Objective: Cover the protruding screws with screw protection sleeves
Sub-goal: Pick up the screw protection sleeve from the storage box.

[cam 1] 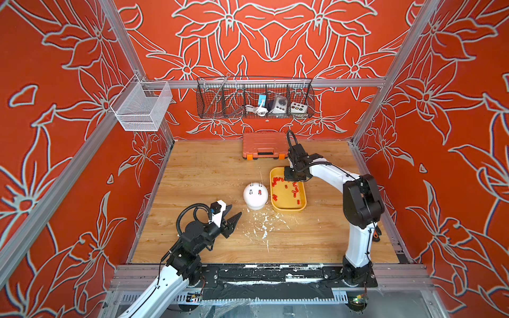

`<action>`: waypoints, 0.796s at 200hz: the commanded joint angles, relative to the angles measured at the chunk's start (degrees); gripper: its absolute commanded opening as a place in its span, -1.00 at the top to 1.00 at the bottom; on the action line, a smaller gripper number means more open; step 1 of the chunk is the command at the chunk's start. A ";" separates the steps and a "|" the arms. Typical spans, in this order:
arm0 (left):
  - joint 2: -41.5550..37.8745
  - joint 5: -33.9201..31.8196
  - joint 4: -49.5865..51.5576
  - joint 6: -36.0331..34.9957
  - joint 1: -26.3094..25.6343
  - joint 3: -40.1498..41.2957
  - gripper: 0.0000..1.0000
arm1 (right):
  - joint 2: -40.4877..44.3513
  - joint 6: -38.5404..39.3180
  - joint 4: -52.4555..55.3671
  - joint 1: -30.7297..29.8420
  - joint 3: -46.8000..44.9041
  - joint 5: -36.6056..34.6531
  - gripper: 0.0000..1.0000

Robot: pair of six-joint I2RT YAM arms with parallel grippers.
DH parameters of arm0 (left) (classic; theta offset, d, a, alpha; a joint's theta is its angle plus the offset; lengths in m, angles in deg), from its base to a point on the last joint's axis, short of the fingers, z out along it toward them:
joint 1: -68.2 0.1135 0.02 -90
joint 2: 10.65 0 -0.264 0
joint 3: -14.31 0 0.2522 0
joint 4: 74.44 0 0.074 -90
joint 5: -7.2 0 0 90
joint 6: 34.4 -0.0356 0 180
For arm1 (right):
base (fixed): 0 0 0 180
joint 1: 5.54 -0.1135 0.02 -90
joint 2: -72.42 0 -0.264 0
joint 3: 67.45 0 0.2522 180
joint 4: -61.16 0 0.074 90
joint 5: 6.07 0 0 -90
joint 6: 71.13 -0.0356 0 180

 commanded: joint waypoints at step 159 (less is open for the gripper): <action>35.15 34.37 -56.71 27.30 0.32 -14.76 0.12 | 42.84 -10.23 -75.09 -11.75 -39.55 44.23 1.00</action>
